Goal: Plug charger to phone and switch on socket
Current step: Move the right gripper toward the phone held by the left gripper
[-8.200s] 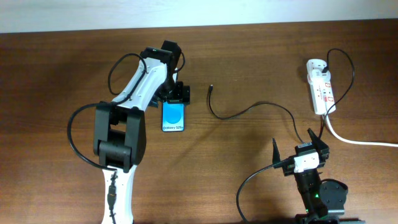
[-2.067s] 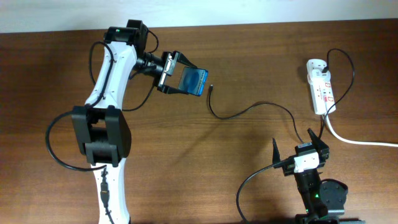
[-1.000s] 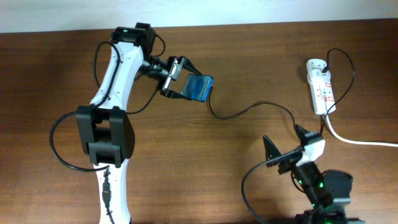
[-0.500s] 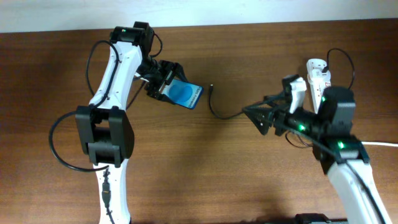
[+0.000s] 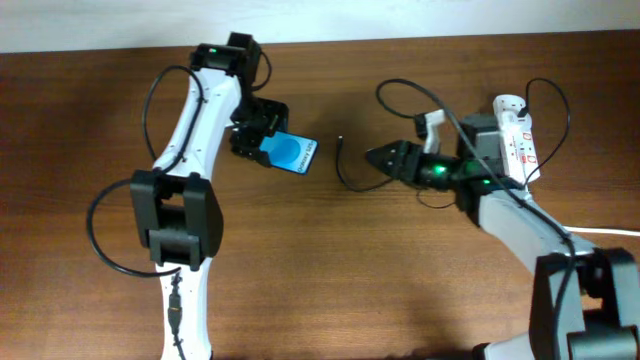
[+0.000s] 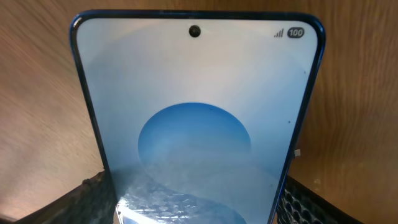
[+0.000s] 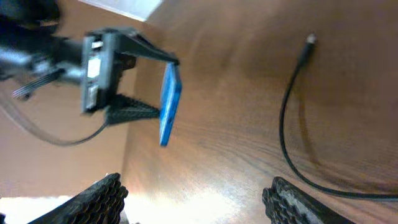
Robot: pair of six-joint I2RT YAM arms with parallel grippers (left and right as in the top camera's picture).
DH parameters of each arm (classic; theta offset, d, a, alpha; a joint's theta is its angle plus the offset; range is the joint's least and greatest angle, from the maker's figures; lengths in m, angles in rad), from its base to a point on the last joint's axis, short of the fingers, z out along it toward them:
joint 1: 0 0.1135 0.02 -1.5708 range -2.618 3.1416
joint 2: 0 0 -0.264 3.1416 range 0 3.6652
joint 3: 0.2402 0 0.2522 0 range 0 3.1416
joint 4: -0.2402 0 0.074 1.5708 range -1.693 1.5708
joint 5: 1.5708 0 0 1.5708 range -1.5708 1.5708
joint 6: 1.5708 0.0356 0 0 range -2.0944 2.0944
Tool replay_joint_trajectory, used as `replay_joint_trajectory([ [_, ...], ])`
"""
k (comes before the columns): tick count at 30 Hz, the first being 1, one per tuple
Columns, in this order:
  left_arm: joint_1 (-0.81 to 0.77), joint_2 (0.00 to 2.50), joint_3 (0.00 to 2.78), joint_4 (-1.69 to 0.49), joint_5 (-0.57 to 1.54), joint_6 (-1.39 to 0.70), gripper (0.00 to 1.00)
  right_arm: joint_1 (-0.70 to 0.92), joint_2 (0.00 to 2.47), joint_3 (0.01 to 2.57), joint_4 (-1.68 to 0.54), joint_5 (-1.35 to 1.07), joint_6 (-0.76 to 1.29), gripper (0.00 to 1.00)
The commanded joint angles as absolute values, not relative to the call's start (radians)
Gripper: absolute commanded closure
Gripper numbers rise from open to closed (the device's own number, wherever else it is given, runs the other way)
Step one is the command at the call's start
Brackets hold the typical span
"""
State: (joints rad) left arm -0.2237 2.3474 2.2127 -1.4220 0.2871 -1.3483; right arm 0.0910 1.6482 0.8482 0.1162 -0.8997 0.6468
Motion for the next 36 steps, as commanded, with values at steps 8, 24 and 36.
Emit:
replay_joint_trajectory([
  [8, -0.327, 2.342, 2.236, -1.364, 0.305, -1.428, 1.0, 0.241, 1.659, 0.856, 0.162, -0.641, 0.926, 0.31],
  [24, -0.388, 2.342, 2.236, -1.347, 0.479, -1.428, 1.0, 0.291, 1.659, 0.856, 0.176, -0.561, 0.891, 0.44],
  [36, -0.406, 2.342, 2.236, -1.393, 0.479, -1.42, 1.0, 0.326, 1.659, 0.856, 0.181, -0.458, 0.818, 0.57],
])
